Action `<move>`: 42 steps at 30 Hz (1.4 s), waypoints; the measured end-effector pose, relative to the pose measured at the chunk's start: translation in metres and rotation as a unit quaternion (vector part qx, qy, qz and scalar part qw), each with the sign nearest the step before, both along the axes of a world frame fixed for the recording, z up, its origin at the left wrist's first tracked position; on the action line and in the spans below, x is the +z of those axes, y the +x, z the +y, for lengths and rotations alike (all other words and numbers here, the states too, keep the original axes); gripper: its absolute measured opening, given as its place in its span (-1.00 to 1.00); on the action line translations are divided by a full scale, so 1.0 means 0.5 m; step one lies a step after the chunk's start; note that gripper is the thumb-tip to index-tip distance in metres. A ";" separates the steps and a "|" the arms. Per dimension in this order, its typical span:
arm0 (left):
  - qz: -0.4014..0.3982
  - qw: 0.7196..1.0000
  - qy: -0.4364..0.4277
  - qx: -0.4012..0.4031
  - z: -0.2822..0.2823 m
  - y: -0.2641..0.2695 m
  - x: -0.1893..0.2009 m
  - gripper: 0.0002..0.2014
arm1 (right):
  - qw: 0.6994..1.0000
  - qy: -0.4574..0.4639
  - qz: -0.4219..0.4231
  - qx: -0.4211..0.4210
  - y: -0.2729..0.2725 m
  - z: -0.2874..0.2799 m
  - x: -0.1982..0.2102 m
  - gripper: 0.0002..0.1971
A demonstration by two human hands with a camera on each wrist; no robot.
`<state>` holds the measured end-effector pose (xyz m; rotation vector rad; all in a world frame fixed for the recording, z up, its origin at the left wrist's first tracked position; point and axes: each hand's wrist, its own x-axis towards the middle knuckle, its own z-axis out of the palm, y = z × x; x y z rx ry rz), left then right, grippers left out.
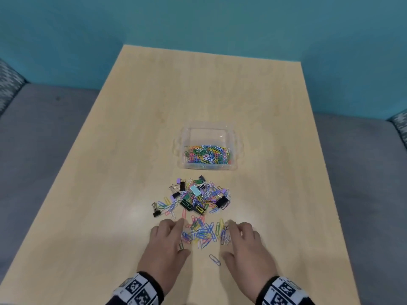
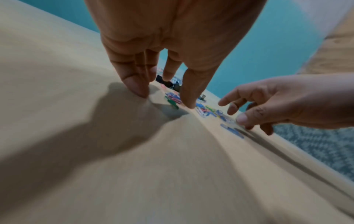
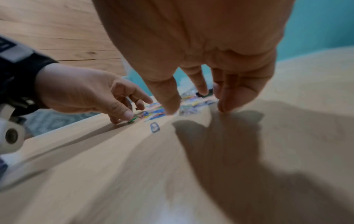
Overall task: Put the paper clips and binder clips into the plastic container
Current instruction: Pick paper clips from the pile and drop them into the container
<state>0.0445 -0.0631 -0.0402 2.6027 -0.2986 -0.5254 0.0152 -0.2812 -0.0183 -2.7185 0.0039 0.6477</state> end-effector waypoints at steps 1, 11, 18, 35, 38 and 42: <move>0.005 1.000 0.008 -0.006 -0.006 0.003 0.000 -0.28 | 1.000 0.005 0.013 -0.019 -0.003 0.002 -0.003 -0.26; -0.026 0.999 0.000 -0.031 -0.083 0.047 -0.008 -0.62 | 0.998 0.010 -0.036 0.060 0.053 0.078 -0.035 -0.43; -0.041 0.990 0.067 -0.121 -0.075 0.044 -0.012 -0.72 | 0.991 -0.015 -0.056 0.117 0.053 0.056 -0.033 -0.49; 0.097 0.993 -0.071 0.005 -0.065 0.108 0.033 -0.89 | 0.983 0.154 0.096 0.005 0.139 0.009 0.012 -0.88; 0.184 0.962 -0.179 0.090 -0.056 0.150 0.061 -0.88 | 0.948 0.260 0.168 -0.075 0.173 -0.007 0.043 -0.86; 0.182 0.939 -0.253 0.143 -0.056 0.253 0.105 -0.86 | 0.920 0.334 0.154 -0.134 0.265 -0.036 0.078 -0.87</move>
